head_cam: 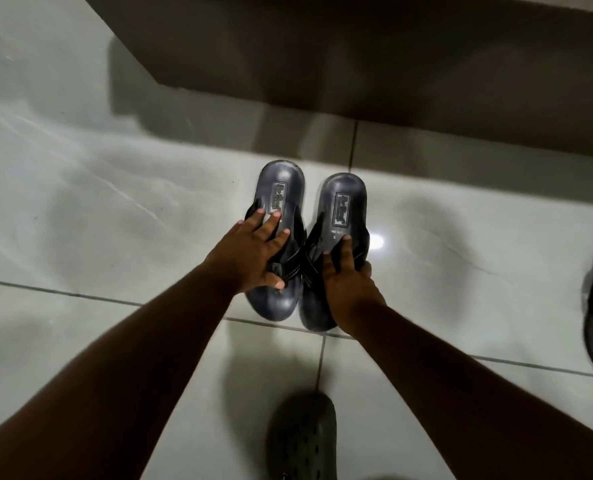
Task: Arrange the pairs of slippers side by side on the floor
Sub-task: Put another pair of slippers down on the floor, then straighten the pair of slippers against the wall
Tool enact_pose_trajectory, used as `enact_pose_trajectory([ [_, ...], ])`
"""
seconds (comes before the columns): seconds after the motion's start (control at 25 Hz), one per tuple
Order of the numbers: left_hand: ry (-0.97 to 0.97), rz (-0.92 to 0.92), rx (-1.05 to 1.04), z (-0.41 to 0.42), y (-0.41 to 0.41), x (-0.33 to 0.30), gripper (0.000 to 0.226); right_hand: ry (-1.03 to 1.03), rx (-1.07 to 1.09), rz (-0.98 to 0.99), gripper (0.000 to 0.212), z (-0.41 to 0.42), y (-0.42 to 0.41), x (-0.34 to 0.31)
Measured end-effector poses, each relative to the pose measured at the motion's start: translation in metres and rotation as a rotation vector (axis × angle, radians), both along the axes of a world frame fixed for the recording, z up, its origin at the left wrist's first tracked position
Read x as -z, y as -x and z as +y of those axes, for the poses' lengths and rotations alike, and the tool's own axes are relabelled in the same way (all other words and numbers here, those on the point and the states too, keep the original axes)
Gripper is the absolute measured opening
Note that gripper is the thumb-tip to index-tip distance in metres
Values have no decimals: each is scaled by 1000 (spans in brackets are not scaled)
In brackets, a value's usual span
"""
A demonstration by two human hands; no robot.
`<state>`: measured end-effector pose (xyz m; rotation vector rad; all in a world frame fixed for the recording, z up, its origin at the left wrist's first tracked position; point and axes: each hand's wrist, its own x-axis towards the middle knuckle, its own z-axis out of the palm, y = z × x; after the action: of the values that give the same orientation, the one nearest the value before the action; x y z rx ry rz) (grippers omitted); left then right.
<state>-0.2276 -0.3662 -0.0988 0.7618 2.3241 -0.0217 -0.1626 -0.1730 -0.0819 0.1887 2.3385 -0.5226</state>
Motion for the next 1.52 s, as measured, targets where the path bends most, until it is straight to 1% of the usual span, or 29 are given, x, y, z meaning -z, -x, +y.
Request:
enact_pose_trajectory([
  [0.08, 0, 1, -17, -6, -6, -2, 98, 15, 21, -11, 61, -3, -4, 1],
  [0.16, 12, 9, -5, -12, -10, -3, 98, 62, 103, -86, 63, -8, -6, 0],
  [0.28, 37, 32, 8, -21, -13, -9, 98, 78, 170, -82, 60, -20, -6, 3],
  [0.36, 19, 93, -36, -19, -10, -14, 102, 113, 258, -100, 61, -18, -5, 0],
  [0.4, 29, 107, -79, -30, -10, -20, 105, 113, 193, -141, 67, -30, -3, -4],
  [0.44, 37, 119, -104, -33, -8, -25, 109, 105, 116, -171, 80, -30, 1, -8],
  [0.52, 77, 114, -145, -24, -13, -41, 116, 140, -32, -168, 103, -9, -2, -20],
  [0.6, 59, 125, -222, 7, -22, -61, 124, 184, -42, -91, 108, 39, -14, -34],
  [0.68, 12, 147, -271, 60, -34, -77, 125, 114, 12, -32, 105, 114, -39, -48],
  [0.76, -19, 119, -254, 132, -50, -85, 123, -16, 69, 30, 101, 207, -69, -59],
  [0.92, -156, 51, -176, 321, -84, -74, 124, -254, 309, 208, 92, 410, -126, -65],
  [0.96, -185, 40, -167, 369, -92, -67, 123, -290, 373, 222, 92, 455, -134, -61],
  [1.04, -205, 40, -147, 458, -104, -46, 113, -249, 415, 195, 90, 532, -144, -44],
  [1.12, -159, 25, -38, 530, -114, -16, 97, -155, 311, 178, 80, 577, -155, -19],
  [1.2, -81, 13, 67, 583, -131, 8, 81, -74, 207, 225, 69, 605, -169, 4],
  [1.24, -70, 2, 63, 603, -141, 15, 76, -63, 197, 250, 65, 618, -175, 11],
  [1.28, -85, -13, 17, 621, -152, 17, 72, -65, 202, 277, 62, 633, -181, 17],
  [1.36, -138, -47, -77, 660, -167, 15, 71, -82, 213, 309, 60, 670, -187, 20],
  [1.44, -127, -66, -90, 703, -175, 8, 71, -104, 207, 314, 59, 709, -191, 20],
  [1.52, -106, -76, -78, 737, -179, 2, 72, -119, 247, 277, 58, 737, -194, 19],
])
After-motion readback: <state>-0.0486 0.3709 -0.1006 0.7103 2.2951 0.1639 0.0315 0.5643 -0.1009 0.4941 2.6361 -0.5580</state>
